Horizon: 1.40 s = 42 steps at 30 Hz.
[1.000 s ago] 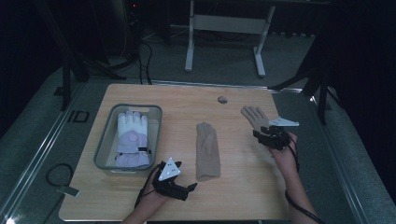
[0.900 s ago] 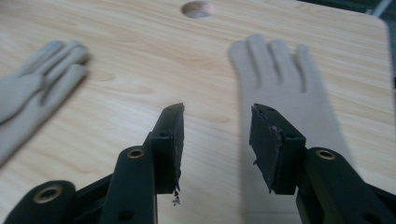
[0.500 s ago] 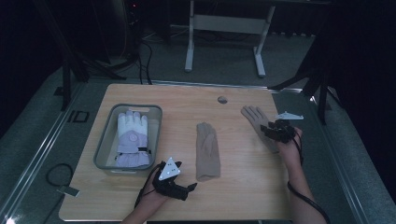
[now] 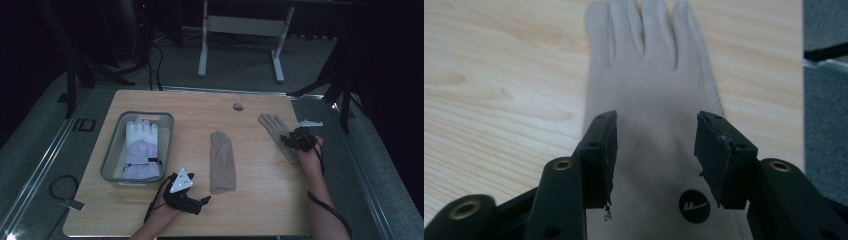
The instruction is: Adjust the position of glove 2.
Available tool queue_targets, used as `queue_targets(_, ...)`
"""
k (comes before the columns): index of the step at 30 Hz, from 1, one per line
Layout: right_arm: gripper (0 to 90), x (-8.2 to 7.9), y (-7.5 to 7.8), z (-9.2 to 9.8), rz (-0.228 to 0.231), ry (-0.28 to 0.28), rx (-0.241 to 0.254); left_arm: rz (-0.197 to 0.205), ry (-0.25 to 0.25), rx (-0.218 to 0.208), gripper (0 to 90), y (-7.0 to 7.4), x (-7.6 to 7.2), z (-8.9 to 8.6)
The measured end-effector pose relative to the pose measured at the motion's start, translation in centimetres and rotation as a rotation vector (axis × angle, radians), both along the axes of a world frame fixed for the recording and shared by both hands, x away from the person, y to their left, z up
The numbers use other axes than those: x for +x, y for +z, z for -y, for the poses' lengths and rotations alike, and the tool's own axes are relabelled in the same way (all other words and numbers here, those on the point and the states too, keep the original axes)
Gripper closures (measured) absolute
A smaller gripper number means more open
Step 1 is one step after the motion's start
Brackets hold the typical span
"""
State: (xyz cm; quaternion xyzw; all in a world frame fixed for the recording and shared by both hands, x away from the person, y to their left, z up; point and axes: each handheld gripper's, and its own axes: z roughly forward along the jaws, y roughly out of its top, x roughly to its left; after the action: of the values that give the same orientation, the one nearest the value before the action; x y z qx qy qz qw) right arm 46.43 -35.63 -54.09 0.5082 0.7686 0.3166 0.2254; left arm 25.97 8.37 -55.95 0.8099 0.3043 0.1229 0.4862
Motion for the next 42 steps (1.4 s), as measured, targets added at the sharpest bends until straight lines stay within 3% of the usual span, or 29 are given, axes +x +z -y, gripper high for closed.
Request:
queue_targets(4,57.6,0.1,-0.8,0.1,-0.019,-0.012,0.042,-0.001,0.000,0.000,2.9,0.0,0.0,0.0)
queue_targets(7,76.5,-0.1,-0.9,-0.1,-0.018,-0.030,0.048,-0.004,0.003,-0.001,2.9,0.0,0.1,0.0)
queue_targets(10,81.8,-0.2,-0.6,-0.5,-0.038,-0.061,0.063,-0.004,0.004,-0.001,2.9,0.0,0.1,-0.1)
queue_targets(12,82.5,-0.6,-0.2,-0.9,-0.037,-0.087,0.101,-0.005,0.005,-0.002,2.9,0.0,0.1,-0.1)
queue_targets(17,83.0,-2.1,1.4,-2.4,0.002,-0.137,0.138,-0.005,0.007,-0.002,2.9,0.0,0.1,0.0)
queue_targets(19,83.1,-2.7,2.1,-2.8,-0.021,-0.152,0.169,-0.004,0.006,-0.002,2.9,0.0,0.0,0.0)
queue_targets(24,83.0,-5.3,3.1,-4.4,-0.003,-0.170,0.159,-0.015,0.006,-0.017,2.9,0.1,0.1,-0.1)
queue_targets(29,82.9,-8.0,3.0,-6.0,0.001,-0.175,0.182,-0.010,0.009,-0.014,2.9,0.1,0.1,-0.1)
queue_targets(31,82.9,-9.0,3.0,-6.7,0.016,-0.187,0.152,0.000,0.006,-0.006,2.9,0.2,0.0,0.0)
queue_targets(32,82.8,-9.5,2.9,-6.9,0.009,-0.196,0.169,0.000,0.004,-0.004,2.9,0.2,-0.1,0.1)
queue_targets(34,82.7,-10.5,2.5,-7.5,0.012,-0.208,0.143,0.006,0.000,0.001,2.9,0.2,-0.1,0.1)
queue_targets(36,82.6,-11.4,1.9,-8.0,-0.007,-0.219,0.157,0.006,-0.003,0.004,2.9,0.2,-0.2,0.2)
queue_targets(39,82.0,-12.0,0.8,-8.8,-0.035,-0.199,0.113,0.013,-0.004,0.003,2.9,0.3,-0.2,0.2)
queue_targets(42,81.4,-12.1,0.1,-9.0,-0.052,-0.199,0.112,0.014,-0.001,-0.001,2.9,0.4,-0.2,0.1)
